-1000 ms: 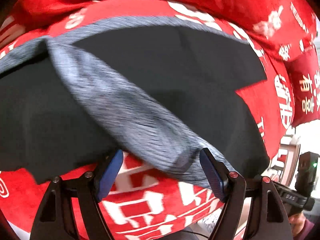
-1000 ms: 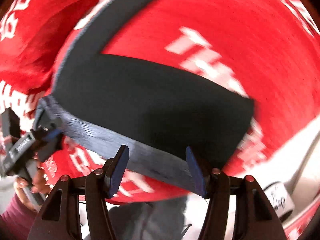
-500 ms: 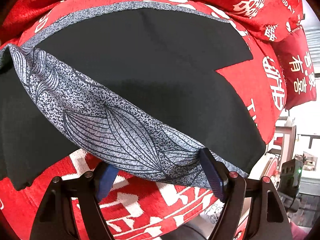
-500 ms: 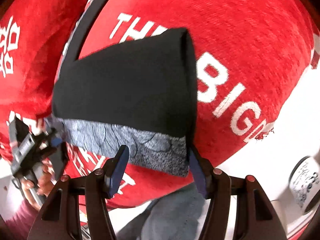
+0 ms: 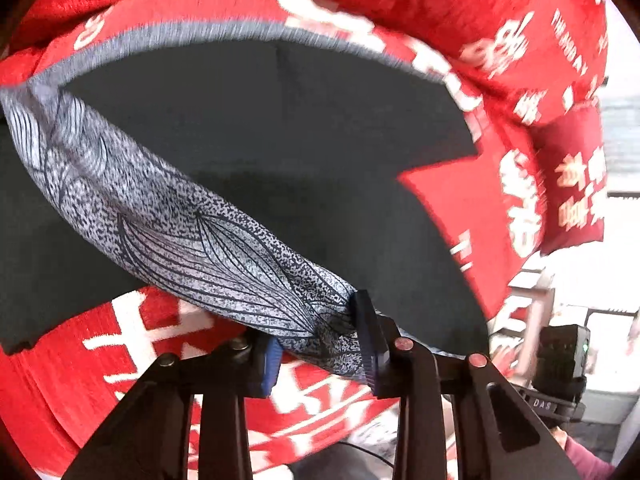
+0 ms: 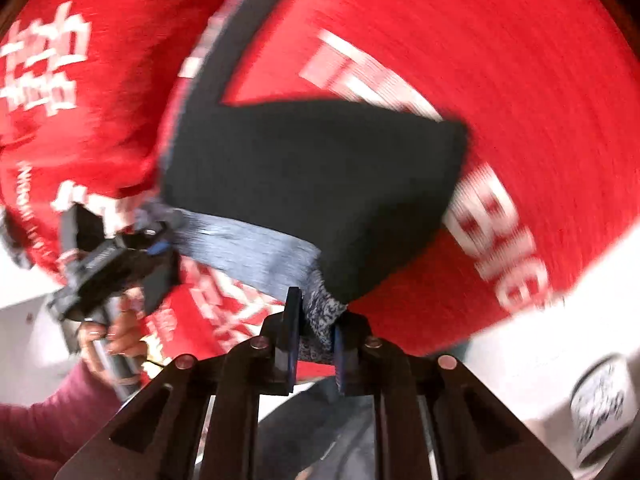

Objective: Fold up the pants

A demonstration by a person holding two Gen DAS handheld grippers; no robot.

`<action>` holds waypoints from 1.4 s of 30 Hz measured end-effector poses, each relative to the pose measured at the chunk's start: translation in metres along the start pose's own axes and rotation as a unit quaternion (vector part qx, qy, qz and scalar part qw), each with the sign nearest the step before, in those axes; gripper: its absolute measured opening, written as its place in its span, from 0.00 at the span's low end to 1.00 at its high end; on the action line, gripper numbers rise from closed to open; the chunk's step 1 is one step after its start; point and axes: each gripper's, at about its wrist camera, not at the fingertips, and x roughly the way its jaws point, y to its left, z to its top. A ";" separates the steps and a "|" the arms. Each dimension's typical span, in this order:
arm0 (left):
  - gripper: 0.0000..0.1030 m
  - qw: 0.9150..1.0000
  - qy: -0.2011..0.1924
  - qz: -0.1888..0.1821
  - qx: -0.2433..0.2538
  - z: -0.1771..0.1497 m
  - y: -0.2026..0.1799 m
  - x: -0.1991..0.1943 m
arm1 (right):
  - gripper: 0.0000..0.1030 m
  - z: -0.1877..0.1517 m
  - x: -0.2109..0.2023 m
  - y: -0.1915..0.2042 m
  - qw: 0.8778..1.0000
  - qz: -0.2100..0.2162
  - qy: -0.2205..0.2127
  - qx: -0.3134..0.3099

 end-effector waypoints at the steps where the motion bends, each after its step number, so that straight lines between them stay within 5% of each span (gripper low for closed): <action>1: 0.33 1.000 -0.010 -0.004 0.000 0.005 -0.005 -0.006 | 0.15 0.015 -0.011 0.014 1.000 0.015 -0.006 -0.017; 7: 0.33 0.998 -0.061 0.009 0.004 0.060 -0.032 -0.023 | 0.15 0.115 -0.048 0.052 0.996 0.066 -0.042 -0.053; 12: 0.34 0.992 -0.101 0.077 0.008 0.122 -0.034 -0.016 | 0.15 0.216 -0.036 0.070 0.996 0.054 -0.052 -0.055; 14: 0.41 0.991 -0.086 0.103 0.004 0.137 -0.032 -0.010 | 0.15 0.246 -0.033 0.069 0.996 0.048 -0.052 -0.051; 16: 0.58 0.986 -0.096 0.135 0.008 0.140 -0.033 -0.014 | 0.16 0.272 -0.019 0.079 0.997 0.021 -0.050 -0.061; 19: 0.63 0.983 -0.110 0.146 0.032 0.137 -0.035 -0.032 | 0.20 0.295 -0.005 0.086 0.996 -0.020 -0.047 -0.066; 21: 0.75 0.980 -0.114 0.162 0.034 0.133 -0.030 -0.041 | 0.29 0.303 0.000 0.086 0.997 -0.033 -0.046 -0.060; 24: 0.76 0.973 -0.107 0.203 0.039 0.126 -0.019 -0.040 | 0.65 0.309 -0.011 0.090 0.994 -0.042 -0.074 -0.066; 28: 0.76 0.969 -0.078 0.233 0.004 0.111 0.008 -0.018 | 0.67 0.288 -0.040 0.086 0.989 -0.063 -0.110 -0.080; 32: 0.76 0.964 -0.053 0.260 -0.031 0.094 0.023 0.018 | 0.67 0.263 -0.052 0.041 0.991 -0.065 -0.117 -0.003; 35: 0.76 0.962 -0.043 0.265 -0.040 0.088 0.028 0.032 | 0.54 0.252 -0.041 0.008 0.993 -0.032 -0.096 0.054; 38: 0.76 0.960 -0.046 0.272 -0.039 0.087 0.027 0.034 | 0.14 0.255 -0.027 0.007 0.994 -0.013 -0.093 0.053; 42: 0.76 0.956 -0.043 0.288 -0.031 0.088 0.027 0.036 | 0.10 0.264 -0.020 0.028 0.995 -0.041 -0.094 0.007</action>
